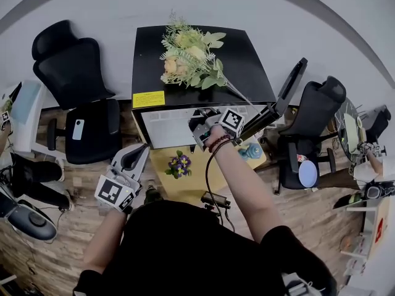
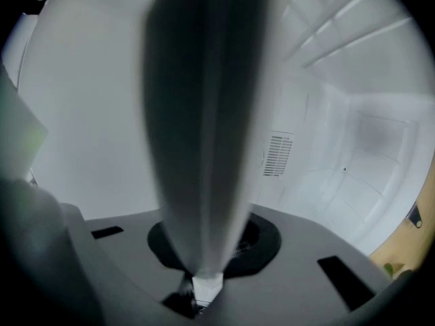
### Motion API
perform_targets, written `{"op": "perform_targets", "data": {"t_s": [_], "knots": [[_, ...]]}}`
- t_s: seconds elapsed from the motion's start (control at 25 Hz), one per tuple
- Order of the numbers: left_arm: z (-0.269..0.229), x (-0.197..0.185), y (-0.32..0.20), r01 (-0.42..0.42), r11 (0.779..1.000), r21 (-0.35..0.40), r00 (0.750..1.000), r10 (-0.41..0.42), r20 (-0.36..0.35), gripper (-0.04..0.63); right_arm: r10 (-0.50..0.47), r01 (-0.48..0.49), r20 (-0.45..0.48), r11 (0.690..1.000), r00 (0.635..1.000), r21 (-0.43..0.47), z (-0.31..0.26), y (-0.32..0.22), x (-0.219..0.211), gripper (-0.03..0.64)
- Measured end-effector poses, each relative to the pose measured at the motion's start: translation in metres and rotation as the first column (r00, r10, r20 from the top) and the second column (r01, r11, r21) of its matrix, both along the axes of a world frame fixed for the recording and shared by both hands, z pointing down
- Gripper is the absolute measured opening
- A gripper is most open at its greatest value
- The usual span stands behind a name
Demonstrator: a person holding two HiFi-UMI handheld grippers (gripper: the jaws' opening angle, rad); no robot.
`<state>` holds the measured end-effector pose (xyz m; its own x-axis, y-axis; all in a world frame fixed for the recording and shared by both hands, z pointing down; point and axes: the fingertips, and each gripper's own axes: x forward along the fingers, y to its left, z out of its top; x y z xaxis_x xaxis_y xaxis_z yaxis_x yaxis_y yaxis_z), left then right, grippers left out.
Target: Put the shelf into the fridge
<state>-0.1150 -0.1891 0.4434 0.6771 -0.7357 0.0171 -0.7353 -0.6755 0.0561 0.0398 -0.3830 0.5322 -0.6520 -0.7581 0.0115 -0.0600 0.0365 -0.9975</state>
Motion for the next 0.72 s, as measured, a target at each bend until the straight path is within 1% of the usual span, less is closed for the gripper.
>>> {"op": "perform_targets", "data": {"t_s": [0.08,0.16,0.24,0.32,0.36,0.4,0.44,0.52,0.6,0.68,0.72], "knots": [[-0.001,-0.001,0.0,0.0,1.0,-0.004,1.0,0.0,-0.003,0.017,0.018,-0.018,0.052,1.0,0.998,0.009,-0.004,-0.001,0.001,0.068],[-0.002,0.0,0.001,-0.002,1.0,-0.008,1.0,0.002,-0.007,0.017,0.041,-0.041,0.082,0.999,0.996,-0.006,-0.002,0.005,0.005,0.127],[-0.003,0.0,0.004,-0.002,1.0,-0.012,1.0,0.002,-0.013,0.017,0.054,-0.052,0.078,0.998,0.996,-0.03,0.005,0.019,0.008,0.105],[-0.002,0.0,0.008,-0.001,1.0,-0.015,1.0,0.001,-0.017,0.017,0.042,-0.04,0.084,0.999,0.996,-0.023,0.008,0.041,0.01,0.153],[-0.002,0.0,0.01,-0.002,1.0,-0.016,1.0,0.001,-0.019,0.017,0.03,-0.03,0.08,1.0,0.996,-0.007,0.008,0.052,0.012,0.155],[-0.001,0.0,0.012,-0.002,1.0,-0.017,1.0,0.002,-0.02,0.017,0.015,-0.016,0.067,1.0,0.998,0.01,0.006,0.062,0.013,0.141],[0.0,0.0,0.013,-0.003,1.0,-0.018,1.0,0.002,-0.023,0.017,-0.003,0.002,0.048,1.0,0.999,0.025,0.005,0.073,0.014,0.115],[0.001,0.001,0.014,-0.005,1.0,-0.019,1.0,0.004,-0.029,0.017,-0.04,0.04,0.006,0.998,0.999,0.052,0.003,0.092,0.016,0.04],[0.002,0.006,0.014,-0.013,1.0,-0.023,0.999,0.012,-0.035,0.017,-0.067,0.073,-0.068,0.993,0.995,0.094,0.001,0.108,0.02,0.026],[0.003,0.013,0.016,-0.026,0.999,-0.029,0.999,0.024,-0.041,0.017,-0.088,0.116,-0.183,0.982,0.979,0.152,-0.005,0.125,0.024,0.026],[0.004,0.015,0.017,-0.031,0.999,-0.032,0.999,0.03,-0.043,0.017,-0.091,0.139,-0.25,0.973,0.964,0.183,-0.008,0.133,0.025,0.022]]}}
